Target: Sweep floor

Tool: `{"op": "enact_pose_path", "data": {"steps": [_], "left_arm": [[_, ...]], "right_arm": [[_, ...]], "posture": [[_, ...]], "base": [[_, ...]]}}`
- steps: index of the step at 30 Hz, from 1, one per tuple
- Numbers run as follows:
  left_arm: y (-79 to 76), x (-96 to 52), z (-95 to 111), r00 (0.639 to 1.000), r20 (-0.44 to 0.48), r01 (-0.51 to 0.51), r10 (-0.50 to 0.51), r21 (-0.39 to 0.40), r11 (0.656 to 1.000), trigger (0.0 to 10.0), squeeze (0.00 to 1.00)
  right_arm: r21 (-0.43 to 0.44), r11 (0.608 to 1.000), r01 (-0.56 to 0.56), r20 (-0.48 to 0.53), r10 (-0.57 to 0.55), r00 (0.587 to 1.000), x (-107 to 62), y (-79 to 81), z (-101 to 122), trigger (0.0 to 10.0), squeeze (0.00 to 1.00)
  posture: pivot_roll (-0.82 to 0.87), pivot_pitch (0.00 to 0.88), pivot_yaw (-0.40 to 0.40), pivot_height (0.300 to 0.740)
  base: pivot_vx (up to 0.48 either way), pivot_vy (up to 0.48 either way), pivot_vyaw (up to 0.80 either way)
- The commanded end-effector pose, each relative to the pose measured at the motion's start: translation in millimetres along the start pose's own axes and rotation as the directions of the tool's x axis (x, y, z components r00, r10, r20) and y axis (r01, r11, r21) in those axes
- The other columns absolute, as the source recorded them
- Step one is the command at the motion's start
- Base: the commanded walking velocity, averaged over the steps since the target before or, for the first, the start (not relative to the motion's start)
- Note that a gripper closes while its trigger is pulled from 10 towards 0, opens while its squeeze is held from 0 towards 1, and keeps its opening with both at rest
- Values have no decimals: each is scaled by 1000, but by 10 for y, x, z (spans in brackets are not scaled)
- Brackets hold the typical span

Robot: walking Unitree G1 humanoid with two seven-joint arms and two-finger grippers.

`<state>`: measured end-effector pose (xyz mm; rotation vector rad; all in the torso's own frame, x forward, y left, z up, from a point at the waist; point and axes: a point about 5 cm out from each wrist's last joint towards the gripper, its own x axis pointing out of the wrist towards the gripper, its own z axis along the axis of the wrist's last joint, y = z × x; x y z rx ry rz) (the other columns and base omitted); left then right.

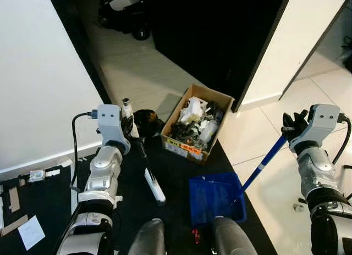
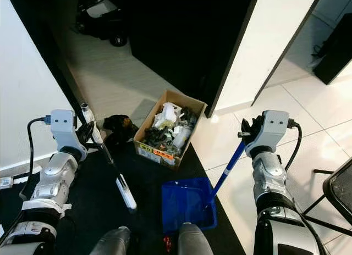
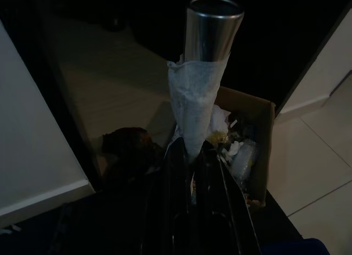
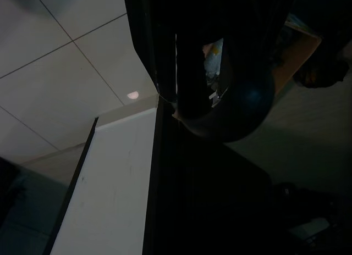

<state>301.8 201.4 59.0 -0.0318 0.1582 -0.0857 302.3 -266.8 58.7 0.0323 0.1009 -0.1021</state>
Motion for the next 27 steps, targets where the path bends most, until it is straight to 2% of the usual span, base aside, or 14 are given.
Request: {"op": "enact_pose_path", "data": {"steps": [1,7,27], "left_arm": [[-24,-12,-20,1000,-12,24,-24,-5,1000,10000,0],[-42,-10,-19,999,-10,35,-35,-7,999,10000,0],[-41,-24,-26,999,-12,39,-39,-6,999,10000,0]], "right_arm": [[0,1000,10,35,-10,999,4,-7,52,10000,0],[0,1000,13,33,-13,999,2,-12,50,10000,0],[-5,1000,10,37,-10,999,3,-7,57,10000,0]], "posture": [[-29,50,-18,740],[-29,49,-18,740],[-30,40,-14,740]], "base": [[0,0,0],[0,0,0],[-307,0,0]]}}
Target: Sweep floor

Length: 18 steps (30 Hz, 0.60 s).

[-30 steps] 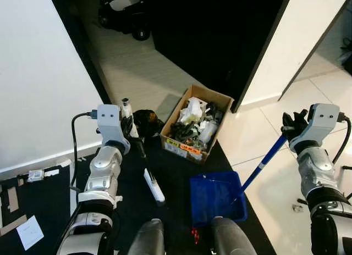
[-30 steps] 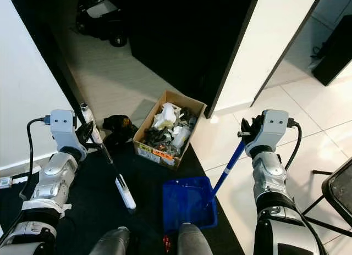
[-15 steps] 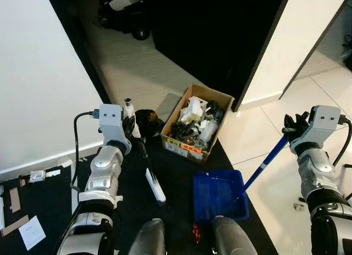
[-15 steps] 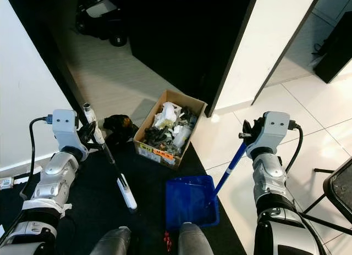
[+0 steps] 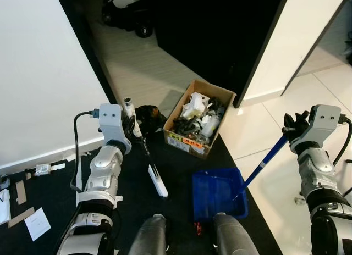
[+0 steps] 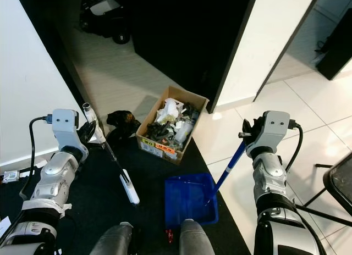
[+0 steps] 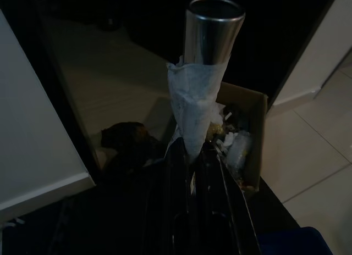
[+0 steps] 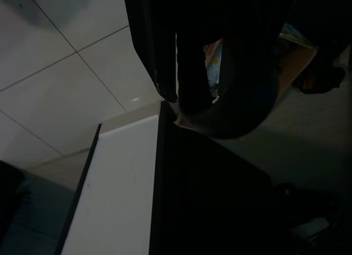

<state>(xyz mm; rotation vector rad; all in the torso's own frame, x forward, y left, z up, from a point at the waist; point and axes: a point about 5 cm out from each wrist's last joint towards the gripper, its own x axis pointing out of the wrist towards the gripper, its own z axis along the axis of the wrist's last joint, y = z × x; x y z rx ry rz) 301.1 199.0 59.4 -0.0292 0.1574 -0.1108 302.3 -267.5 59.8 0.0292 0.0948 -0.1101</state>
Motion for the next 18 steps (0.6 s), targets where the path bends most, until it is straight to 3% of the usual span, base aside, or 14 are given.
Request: {"op": "enact_pose_path", "data": {"steps": [1,18], "left_arm": [[-18,-19,-27,1000,-12,15,-15,-10,1000,10000,0],[-13,-37,-24,1000,-17,16,-16,-6,1000,10000,0]], "right_arm": [[-3,1000,2,31,-2,1000,2,-2,46,10000,0],[-3,1000,8,34,-8,999,-6,-16,48,10000,0]], "posture": [[-30,41,-14,740],[-27,54,-13,740]], "base": [[-307,0,0],[-307,0,0]]}}
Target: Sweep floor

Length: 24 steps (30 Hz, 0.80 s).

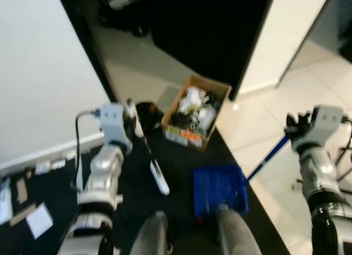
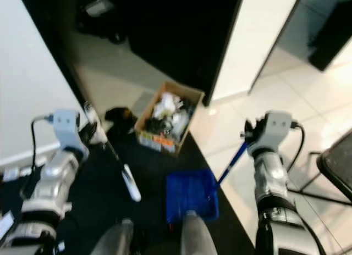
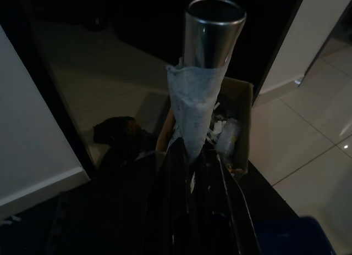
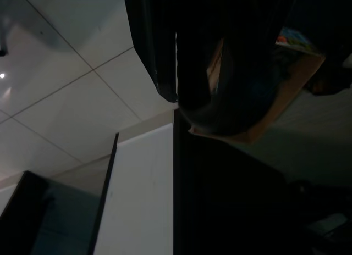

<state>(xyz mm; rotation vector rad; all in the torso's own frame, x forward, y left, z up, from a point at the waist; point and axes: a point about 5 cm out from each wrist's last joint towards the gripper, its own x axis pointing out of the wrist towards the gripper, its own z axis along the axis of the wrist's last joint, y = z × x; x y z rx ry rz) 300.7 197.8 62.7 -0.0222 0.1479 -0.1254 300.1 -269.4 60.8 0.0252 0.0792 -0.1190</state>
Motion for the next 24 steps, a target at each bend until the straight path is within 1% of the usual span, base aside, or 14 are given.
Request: {"op": "enact_pose_path", "data": {"steps": [1,9,14,16,17,18,22,23,24], "left_arm": [[1,-30,-55,1000,-26,2,-2,-14,1000,10000,0],[-2,-25,-47,1000,-27,3,-3,-14,1000,10000,0],[-9,-13,-48,999,-39,0,-1,-11,1000,10000,0],[-13,-7,-45,999,-42,4,-4,-8,1000,10000,0],[-13,-2,-44,999,-48,9,-9,-4,1000,10000,0],[-12,2,-42,999,-51,10,-10,-1,1000,10000,0],[-10,10,-37,998,-55,14,-13,4,1000,10000,0],[-14,28,-22,998,-54,18,-17,9,1000,10000,0],[-17,37,-15,998,-53,19,-18,10,1000,10000,0]], "right_arm": [[-1,1000,0,20,0,1000,16,3,43,10000,0],[-3,1000,7,26,-7,1000,23,-23,69,10000,0],[-4,1000,21,49,-21,999,31,-71,122,10000,0],[-4,1000,27,73,-26,997,49,-107,185,10000,0],[5,999,38,105,-38,994,75,-156,274,10000,0],[9,999,42,119,-43,992,88,-178,315,10000,0],[13,999,51,143,-52,988,113,-221,396,10000,0],[15,998,68,187,-69,980,148,-304,540,10000,0],[15,997,74,204,-76,976,158,-336,596,10000,0]], "posture": [[-27,54,-13,740],[-28,56,-11,740],[-28,56,-6,740],[-26,58,-2,740],[-26,58,0,740],[-26,59,2,740],[-27,60,5,740],[-30,60,7,740],[-30,61,8,740]], "base": [[-304,0,0],[-284,0,0],[0,0,0],[0,0,0],[0,0,0],[0,0,0],[0,0,0],[0,0,0],[0,0,0]]}}
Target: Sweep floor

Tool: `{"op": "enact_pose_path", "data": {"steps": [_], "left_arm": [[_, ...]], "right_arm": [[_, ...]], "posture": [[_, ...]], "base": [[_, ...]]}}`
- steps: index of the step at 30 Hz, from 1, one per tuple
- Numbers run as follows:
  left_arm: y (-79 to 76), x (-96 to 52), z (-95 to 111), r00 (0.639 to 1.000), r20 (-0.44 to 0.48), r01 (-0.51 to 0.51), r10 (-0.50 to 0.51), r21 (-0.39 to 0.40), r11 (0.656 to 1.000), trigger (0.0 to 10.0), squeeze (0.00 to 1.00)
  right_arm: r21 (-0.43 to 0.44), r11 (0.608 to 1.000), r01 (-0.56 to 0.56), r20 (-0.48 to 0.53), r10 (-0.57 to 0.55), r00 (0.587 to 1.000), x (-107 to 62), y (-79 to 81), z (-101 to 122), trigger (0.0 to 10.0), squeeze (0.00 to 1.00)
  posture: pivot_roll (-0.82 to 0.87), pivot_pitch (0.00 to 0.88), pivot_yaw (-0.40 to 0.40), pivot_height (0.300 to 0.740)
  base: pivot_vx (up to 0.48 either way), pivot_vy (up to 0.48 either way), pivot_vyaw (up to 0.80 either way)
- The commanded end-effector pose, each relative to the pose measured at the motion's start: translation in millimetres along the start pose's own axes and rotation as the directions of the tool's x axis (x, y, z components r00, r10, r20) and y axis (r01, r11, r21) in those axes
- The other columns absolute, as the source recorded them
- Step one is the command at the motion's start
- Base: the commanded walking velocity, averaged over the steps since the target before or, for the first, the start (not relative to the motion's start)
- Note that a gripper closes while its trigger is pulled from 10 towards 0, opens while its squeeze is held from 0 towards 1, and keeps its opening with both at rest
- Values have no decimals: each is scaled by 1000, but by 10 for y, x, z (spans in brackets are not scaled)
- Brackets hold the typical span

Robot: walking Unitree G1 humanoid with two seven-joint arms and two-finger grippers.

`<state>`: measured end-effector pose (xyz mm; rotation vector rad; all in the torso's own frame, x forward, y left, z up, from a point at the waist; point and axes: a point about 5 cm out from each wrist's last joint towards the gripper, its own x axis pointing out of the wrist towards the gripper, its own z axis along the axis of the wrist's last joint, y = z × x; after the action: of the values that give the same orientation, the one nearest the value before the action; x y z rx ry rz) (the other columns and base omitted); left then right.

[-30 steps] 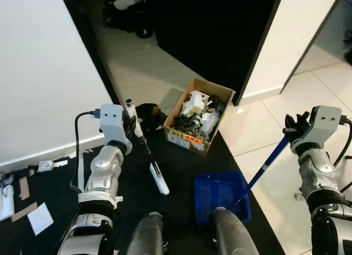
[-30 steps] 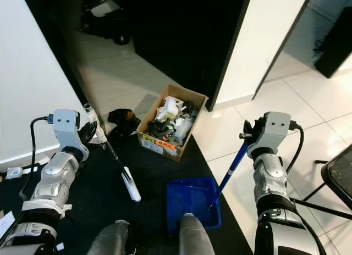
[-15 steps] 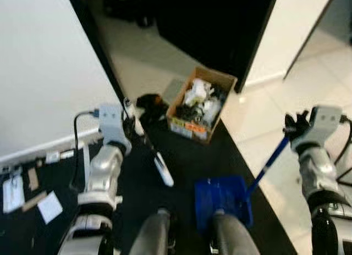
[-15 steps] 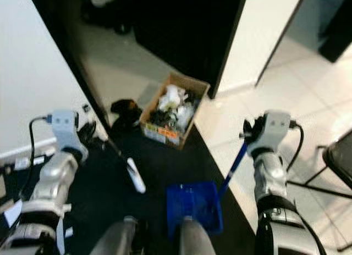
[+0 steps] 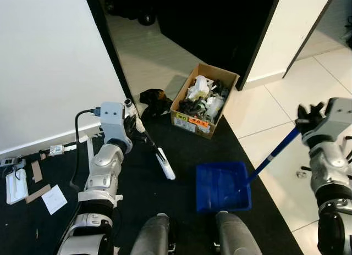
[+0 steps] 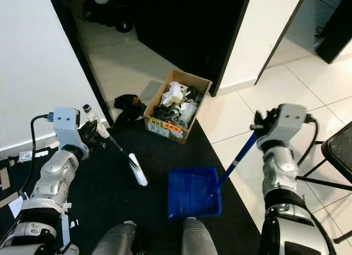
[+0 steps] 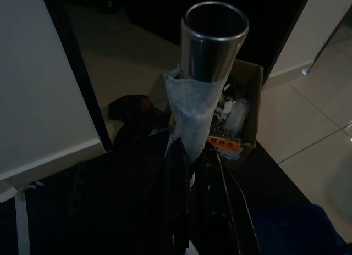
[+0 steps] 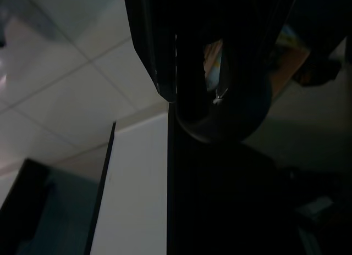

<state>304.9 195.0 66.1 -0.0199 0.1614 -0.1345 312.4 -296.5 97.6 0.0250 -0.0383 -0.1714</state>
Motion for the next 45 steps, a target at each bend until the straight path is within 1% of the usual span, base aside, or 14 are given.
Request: {"op": "enact_pose_path", "data": {"steps": [1,5,9,14,16,19,22,24,28,31,35,38,42,45], "left_arm": [[7,-2,-54,999,-39,10,-9,8,1000,10000,0],[-35,54,-35,999,-45,13,-12,19,1000,10000,0],[-52,73,-31,999,-49,13,-11,35,999,10000,0],[-42,88,-12,999,-33,-9,10,24,1000,10000,0],[-103,108,10,997,-33,68,-65,75,995,10000,0],[-161,121,32,991,-26,135,-133,99,986,10000,0],[-222,135,60,977,-27,213,-211,163,963,10000,0],[-271,146,67,957,-55,290,-285,227,930,10000,0],[-345,173,94,918,-98,395,-384,295,870,10000,0],[-370,191,99,909,-113,416,-402,311,854,10000,0],[-477,200,38,869,-187,495,-459,338,800,10000,0],[-518,202,13,856,-206,517,-474,338,787,10000,0],[-704,196,-87,819,-250,574,-516,330,750,10000,0],[-733,192,-122,815,-263,580,-517,334,743,10000,0]], "right_arm": [[0,1000,24,88,-24,996,63,-85,207,10000,0],[-35,998,51,140,-46,989,106,-175,361,10000,0],[-51,998,45,148,-37,988,117,-171,384,10000,0],[-66,998,23,139,-14,990,141,-137,387,10000,0],[-82,996,-18,103,26,994,155,-53,328,10000,0],[-84,996,-39,79,45,996,160,5,280,10000,0],[-98,993,-63,52,68,996,159,71,222,10000,0],[-116,990,-86,26,89,996,154,133,167,10000,0],[-147,983,-107,-12,106,994,143,192,92,10000,0],[-144,984,-106,-20,104,994,141,206,71,10000,0],[-169,980,-110,-51,102,993,122,243,-2,10000,0],[-177,978,-109,-59,100,993,118,256,-21,10000,0],[-189,976,-107,-68,95,993,116,284,-46,10000,0],[-191,976,-106,-67,95,993,121,293,-43,10000,0]], "posture": [[-30,61,8,740],[-33,60,11,740],[-34,60,13,740],[-33,60,14,740],[-25,60,8,740],[-23,61,8,740],[-21,62,7,740],[-14,67,9,740],[-3,79,12,740],[-2,83,15,740],[9,97,25,740],[15,101,25,740],[25,112,25,740],[23,120,27,740]], "base": [[0,0,0],[0,-199,0],[0,-480,0],[0,0,0],[0,0,0],[0,0,0],[0,0,0],[0,0,0],[0,0,0],[0,0,0],[0,0,0],[0,0,0],[0,0,0],[0,0,0]]}}
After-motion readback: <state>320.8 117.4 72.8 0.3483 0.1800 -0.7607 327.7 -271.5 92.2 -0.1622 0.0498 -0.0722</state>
